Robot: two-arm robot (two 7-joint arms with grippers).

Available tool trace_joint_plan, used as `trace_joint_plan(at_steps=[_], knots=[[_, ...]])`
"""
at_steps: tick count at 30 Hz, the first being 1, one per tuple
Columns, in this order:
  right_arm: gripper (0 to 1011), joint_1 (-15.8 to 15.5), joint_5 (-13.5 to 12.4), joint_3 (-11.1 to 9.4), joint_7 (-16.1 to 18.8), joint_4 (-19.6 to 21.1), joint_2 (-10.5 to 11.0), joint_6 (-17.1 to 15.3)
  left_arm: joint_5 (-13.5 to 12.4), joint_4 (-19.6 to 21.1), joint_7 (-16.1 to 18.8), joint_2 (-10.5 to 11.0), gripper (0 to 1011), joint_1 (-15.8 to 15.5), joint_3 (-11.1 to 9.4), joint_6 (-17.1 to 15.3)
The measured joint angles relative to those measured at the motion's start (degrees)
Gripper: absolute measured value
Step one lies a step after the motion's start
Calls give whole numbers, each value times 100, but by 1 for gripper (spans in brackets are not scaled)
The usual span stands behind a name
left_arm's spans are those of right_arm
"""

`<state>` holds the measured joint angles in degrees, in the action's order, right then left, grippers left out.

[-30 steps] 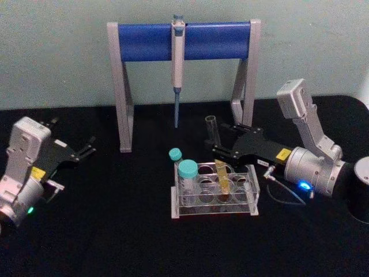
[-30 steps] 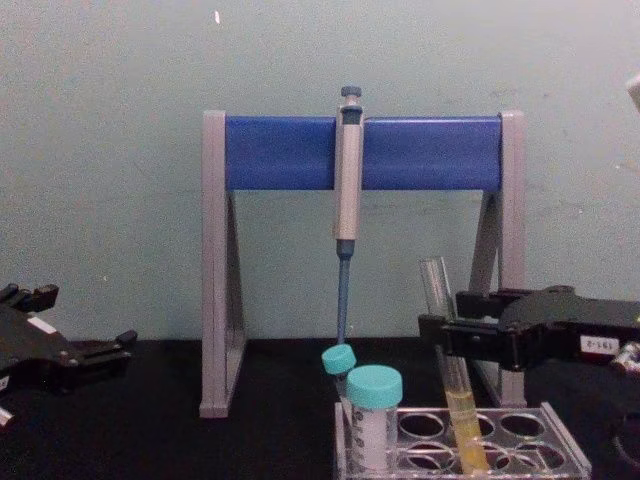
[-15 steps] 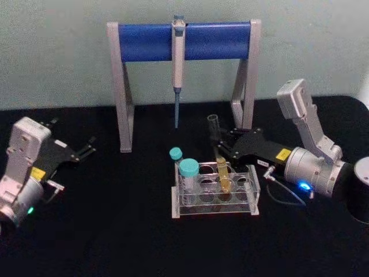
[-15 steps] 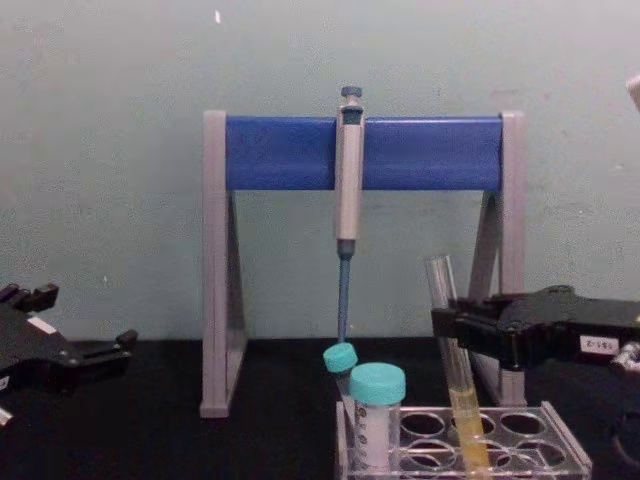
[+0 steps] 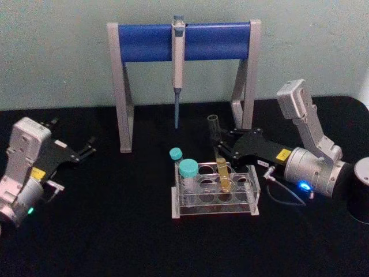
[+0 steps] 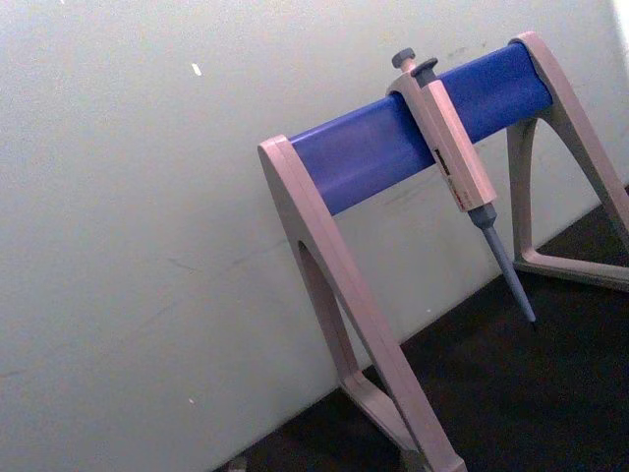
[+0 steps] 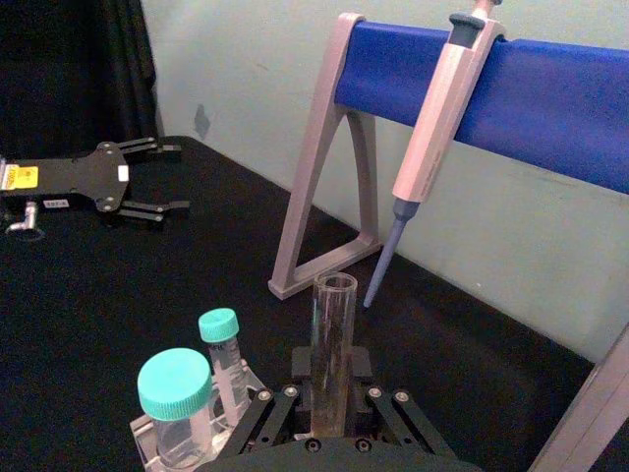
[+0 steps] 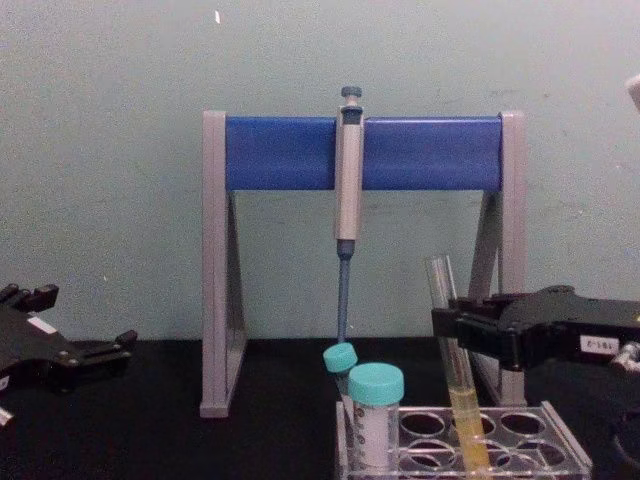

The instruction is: Pick up the test tube from the test tube rack, shake it, then place it back into the test tube rack.

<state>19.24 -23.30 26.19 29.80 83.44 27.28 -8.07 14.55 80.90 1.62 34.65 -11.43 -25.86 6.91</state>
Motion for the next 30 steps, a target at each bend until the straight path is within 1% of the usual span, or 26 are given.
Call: trace_joint_plan(at_steps=[4, 7, 11, 12, 13, 14, 16, 18, 19, 21, 22, 23, 24, 26, 27, 30], knots=[[226, -25, -78, -27, 50, 18, 26, 38, 0, 0, 0, 0, 1001, 0, 0, 0], [226, -61, -202, -84, 98, 78, 63, 78, 0, 0, 0, 0, 1001, 0, 0, 0], [226, -134, -486, -232, 161, 260, 133, 138, 0, 0, 0, 0, 1001, 0, 0, 0], [226, -159, -601, -289, 181, 327, 157, 172, 0, 0, 0, 0, 1001, 0, 0, 0], [226, -159, -601, -289, 181, 327, 157, 172, 0, 0, 0, 0, 1001, 0, 0, 0], [226, -183, -705, -347, 194, 394, 176, 212, 0, 0, 0, 0, 1001, 0, 0, 0], [226, -212, -809, -418, 203, 478, 197, 279, 0, 0, 0, 0, 1001, 0, 0, 0], [226, -256, -961, -522, 208, 585, 212, 426, 0, 0, 0, 0, 1001, 0, 0, 0], [226, -289, -1043, -599, 208, 653, 213, 555, 0, 0, 0, 0, 1001, 0, 0, 0], [226, -322, -1107, -668, 203, 704, 210, 730, 0, 0, 0, 0, 1001, 0, 0, 0], [226, -345, -1138, -717, 188, 726, 191, 907, 0, 0, 0, 0, 1001, 0, 0, 0], [226, -345, -1138, -717, 188, 726, 191, 907, 0, 0, 0, 0, 1001, 0, 0, 0], [226, -368, -1140, -768, 153, 737, 161, 1105, 0, 0, 0, 0, 1001, 0, 0, 0], [226, -386, -1132, -806, 107, 737, 123, 1276, 0, 0, 0, 0, 1001, 0, 0, 0], [226, -396, -1111, -839, 61, 716, 71, 1423, 0, 0, 0, 0, 1001, 0, 0, 0], [226, -398, -1034, -866, -12, 658, 1, 1585, 0, 0, 0, 0, 1001, 0, 0, 0]])
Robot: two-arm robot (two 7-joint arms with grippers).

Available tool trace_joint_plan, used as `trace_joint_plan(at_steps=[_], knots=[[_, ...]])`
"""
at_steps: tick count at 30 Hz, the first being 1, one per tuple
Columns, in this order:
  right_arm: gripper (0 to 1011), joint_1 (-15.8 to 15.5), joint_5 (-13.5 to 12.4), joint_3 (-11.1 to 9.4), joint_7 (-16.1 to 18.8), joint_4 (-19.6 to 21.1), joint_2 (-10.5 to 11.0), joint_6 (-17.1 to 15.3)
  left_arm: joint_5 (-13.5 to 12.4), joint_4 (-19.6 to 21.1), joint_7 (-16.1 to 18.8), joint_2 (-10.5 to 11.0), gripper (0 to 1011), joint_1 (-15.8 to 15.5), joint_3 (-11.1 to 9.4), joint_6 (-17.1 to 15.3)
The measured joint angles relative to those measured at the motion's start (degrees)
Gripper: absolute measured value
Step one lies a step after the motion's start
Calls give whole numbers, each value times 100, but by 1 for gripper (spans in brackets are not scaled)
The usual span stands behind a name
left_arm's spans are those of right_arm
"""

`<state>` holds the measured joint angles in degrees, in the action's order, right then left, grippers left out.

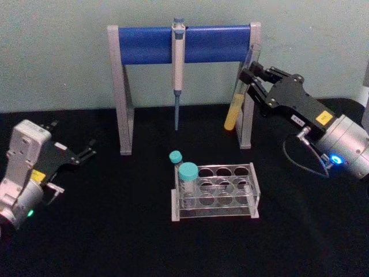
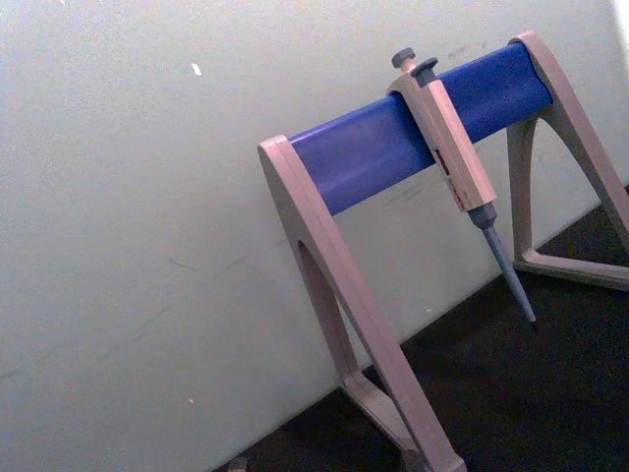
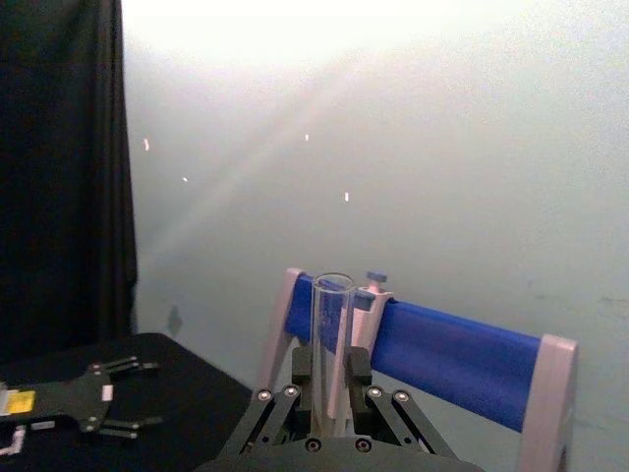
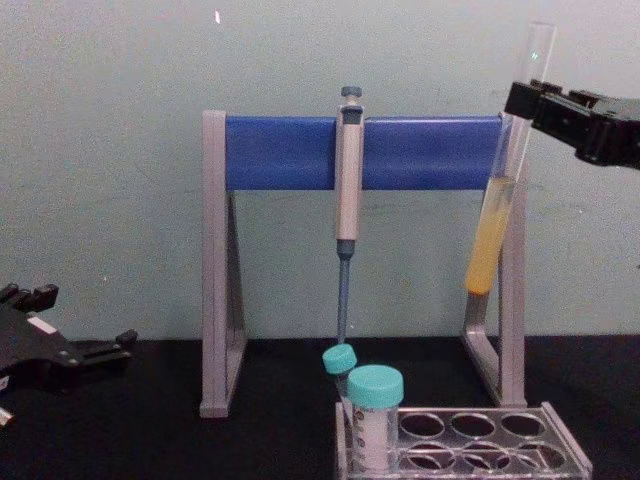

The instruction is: Pick up the test tube from the test tube rack, shake it, then place it back into the test tube rack.

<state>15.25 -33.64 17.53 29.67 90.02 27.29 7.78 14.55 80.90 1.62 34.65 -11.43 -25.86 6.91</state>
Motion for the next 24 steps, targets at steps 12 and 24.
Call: trace_joint_plan(at_steps=[12, 24], knots=[[226, -12, 234, -26, -92, -74, -101, 93, 0, 0, 0, 0, 1001, 0, 0, 0], [226, 34, 368, -29, -47, -160, -196, 184, 0, 0, 0, 0, 1002, 0, 0, 0]])
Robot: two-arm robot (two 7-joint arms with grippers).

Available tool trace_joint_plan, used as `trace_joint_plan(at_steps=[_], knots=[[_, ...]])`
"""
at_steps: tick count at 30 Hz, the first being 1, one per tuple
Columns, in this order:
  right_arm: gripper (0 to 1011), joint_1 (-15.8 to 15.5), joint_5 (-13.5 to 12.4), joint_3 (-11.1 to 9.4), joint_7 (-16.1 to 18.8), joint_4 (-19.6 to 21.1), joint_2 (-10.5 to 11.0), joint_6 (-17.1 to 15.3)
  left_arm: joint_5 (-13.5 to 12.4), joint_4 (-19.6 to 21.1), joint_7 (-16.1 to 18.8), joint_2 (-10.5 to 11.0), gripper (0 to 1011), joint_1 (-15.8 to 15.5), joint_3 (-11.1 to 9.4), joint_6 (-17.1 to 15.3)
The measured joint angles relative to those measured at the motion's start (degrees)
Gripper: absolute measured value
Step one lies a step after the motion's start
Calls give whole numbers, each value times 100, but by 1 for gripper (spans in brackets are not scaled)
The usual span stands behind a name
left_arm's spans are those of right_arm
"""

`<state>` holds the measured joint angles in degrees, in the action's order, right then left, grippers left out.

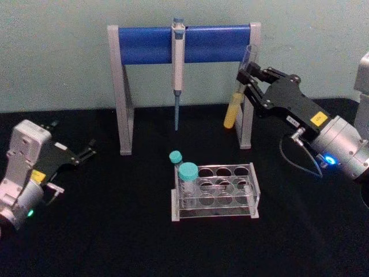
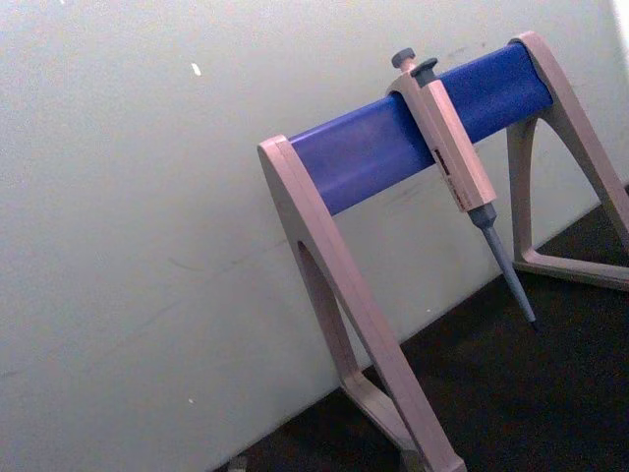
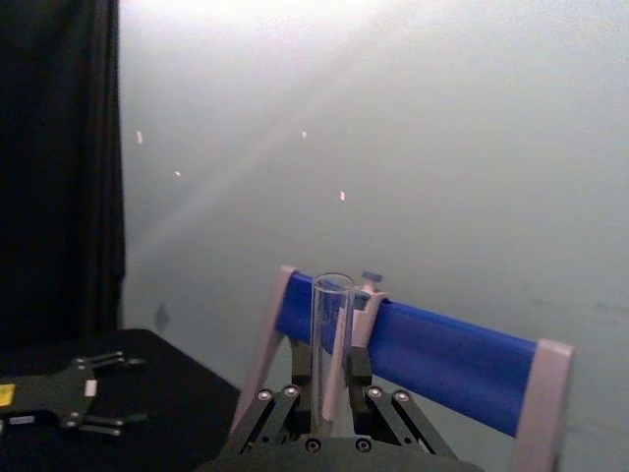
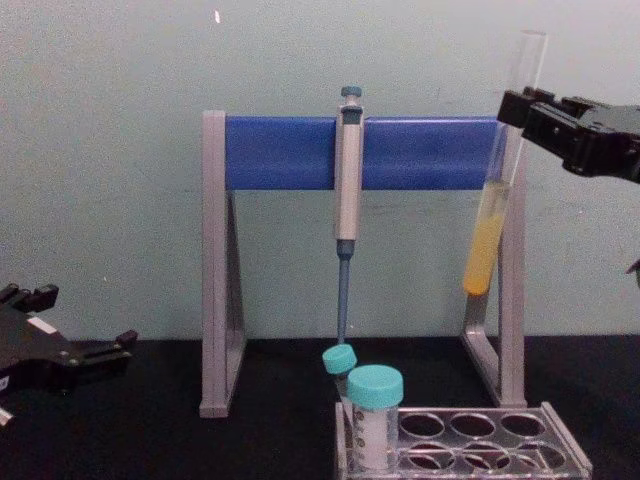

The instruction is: Pick up the test tube from the test tube rack, shake it, then place it back into the test tube rack.

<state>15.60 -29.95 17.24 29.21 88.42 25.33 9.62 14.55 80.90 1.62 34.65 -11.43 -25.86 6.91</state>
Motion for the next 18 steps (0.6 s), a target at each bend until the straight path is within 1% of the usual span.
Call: trace_joint_plan(at_steps=[3, 6, 7, 11, 12, 14, 16, 17, 18], knots=[[226, 41, -127, 15, 200, -47, 0, -4, 0, 0, 0, 0, 1001, 0, 0, 0], [226, 89, -409, 38, 517, -89, 65, -110, 0, 0, 0, 0, 1001, 0, 0, 0], [226, 111, -569, 55, 694, -99, 125, -199, 0, 0, 0, 0, 1001, 0, 0, 0], [226, 168, -848, 116, 1068, -107, 322, -439, 0, 0, 0, 0, 1001, 0, 0, 0], [226, 183, -939, 141, 1211, -107, 419, -532, 0, 0, 0, 0, 1002, 0, 0, 0], [226, 194, -994, 186, 1368, -80, 596, -642, 0, 0, 0, 0, 1002, 0, 0, 0], [226, 197, -978, 215, 1392, -38, 710, -699, 0, -1, 0, 0, 1001, 0, 0, 0], [226, 197, -902, 243, 1378, 12, 831, -737, 0, 0, 0, 0, 1001, 0, 0, 0], [226, 197, -843, 257, 1346, 39, 890, -747, 0, 0, 0, 0, 1001, 0, 0, 0]])
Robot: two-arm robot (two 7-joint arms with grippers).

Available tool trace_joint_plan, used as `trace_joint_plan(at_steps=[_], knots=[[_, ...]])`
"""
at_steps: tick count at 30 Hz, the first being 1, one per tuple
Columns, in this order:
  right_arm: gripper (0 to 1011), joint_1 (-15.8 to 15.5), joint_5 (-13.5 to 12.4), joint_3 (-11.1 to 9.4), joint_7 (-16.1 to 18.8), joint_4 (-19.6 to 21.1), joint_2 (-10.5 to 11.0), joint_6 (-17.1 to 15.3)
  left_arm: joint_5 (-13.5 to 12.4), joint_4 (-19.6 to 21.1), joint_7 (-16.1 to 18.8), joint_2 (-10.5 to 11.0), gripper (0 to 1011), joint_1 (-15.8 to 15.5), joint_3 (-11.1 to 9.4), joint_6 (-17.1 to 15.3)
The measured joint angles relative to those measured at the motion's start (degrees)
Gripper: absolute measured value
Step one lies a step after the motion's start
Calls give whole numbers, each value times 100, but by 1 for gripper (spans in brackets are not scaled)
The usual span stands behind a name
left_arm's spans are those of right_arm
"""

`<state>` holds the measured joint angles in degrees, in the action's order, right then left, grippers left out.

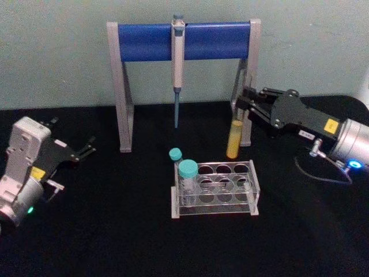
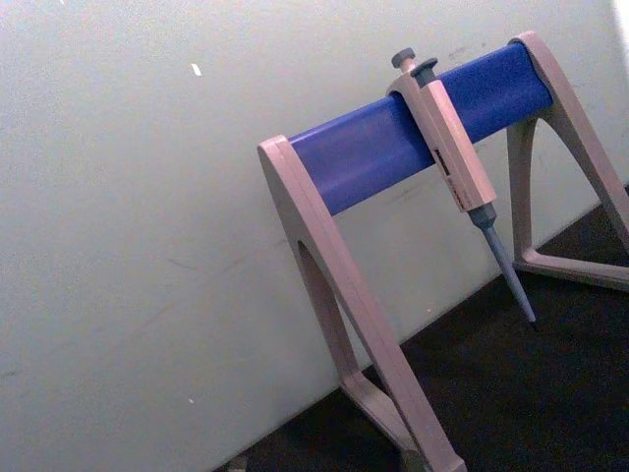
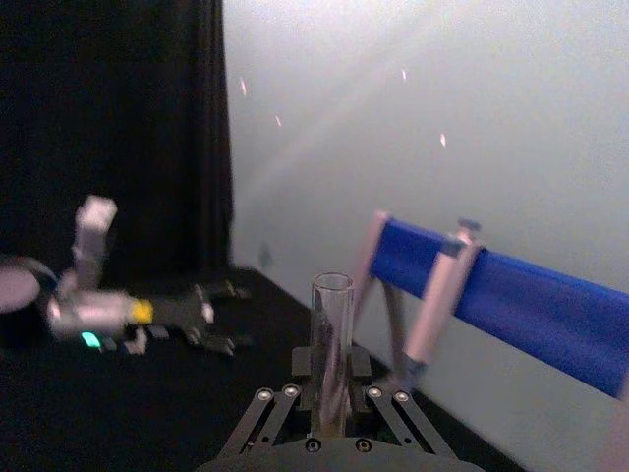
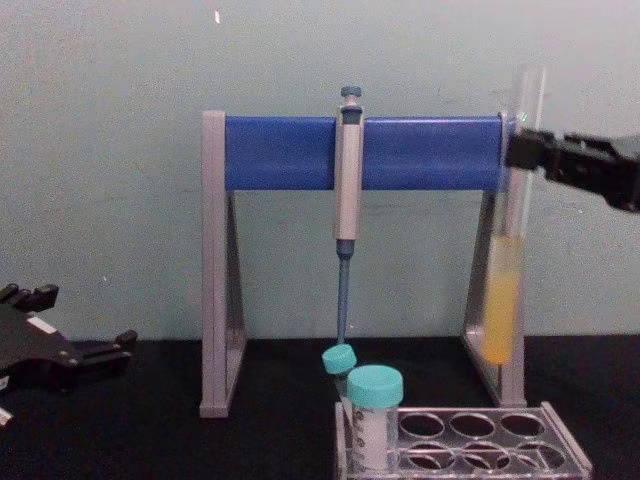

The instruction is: Pick up the test tube from the test tube rack, shake it, then place it back into the test tube rack.

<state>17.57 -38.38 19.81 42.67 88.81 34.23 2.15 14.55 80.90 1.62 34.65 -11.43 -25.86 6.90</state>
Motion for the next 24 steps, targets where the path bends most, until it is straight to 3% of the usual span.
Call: trace_joint_plan(at_steps=[3, 7, 9, 10, 13, 18, 24], knots=[[226, -13, 277, 41, -230, 100, 161, 7, 0, 0, 0, 0, 1002, 0, 0, 0], [226, -72, 930, 55, -866, 246, 282, 197, 0, 0, 0, 0, 1001, 0, 0, 0], [226, -95, 1143, 35, -1078, 275, 252, 286, 0, 0, 0, 0, 1001, 0, 0, 0], [226, -119, 1372, 6, -1342, 297, 179, 384, 0, 0, 0, 0, 1001, 0, 0, 0], [226, -151, 1681, -43, -1739, 299, -29, 569, 0, 0, 0, 0, 1001, 0, 0, 0], [226, -154, 1647, -157, -1972, 190, -410, 731, 0, 0, 0, 0, 1001, 0, 0, 0], [226, -72, 889, -324, -1680, -14, -827, 477, 0, 0, 0, 0, 1001, 0, 0, 0]])
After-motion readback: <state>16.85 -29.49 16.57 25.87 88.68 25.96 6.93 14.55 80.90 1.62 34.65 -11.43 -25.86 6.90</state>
